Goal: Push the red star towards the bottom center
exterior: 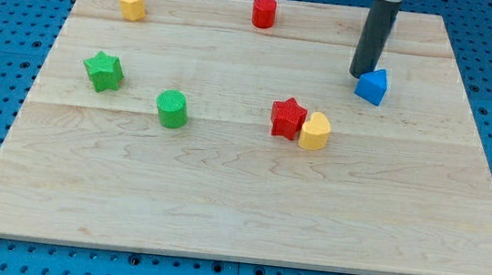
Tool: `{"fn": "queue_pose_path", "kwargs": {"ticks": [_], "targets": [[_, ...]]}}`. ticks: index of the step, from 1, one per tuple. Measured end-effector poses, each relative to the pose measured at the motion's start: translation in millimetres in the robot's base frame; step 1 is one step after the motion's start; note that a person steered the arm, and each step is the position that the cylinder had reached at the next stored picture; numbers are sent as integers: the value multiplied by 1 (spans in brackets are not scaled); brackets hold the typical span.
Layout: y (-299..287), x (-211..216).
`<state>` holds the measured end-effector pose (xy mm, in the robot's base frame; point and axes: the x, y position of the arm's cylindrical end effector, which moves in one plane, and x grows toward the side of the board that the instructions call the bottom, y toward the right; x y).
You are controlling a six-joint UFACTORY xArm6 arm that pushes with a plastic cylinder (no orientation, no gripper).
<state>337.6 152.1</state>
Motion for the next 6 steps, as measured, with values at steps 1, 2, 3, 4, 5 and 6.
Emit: {"fn": "queue_pose_path", "kwargs": {"ticks": [1,2,3,4,5,6], "targets": [[19,31],[24,61],[-30,51],[-96,49],[-100,104],[-91,157]]}}
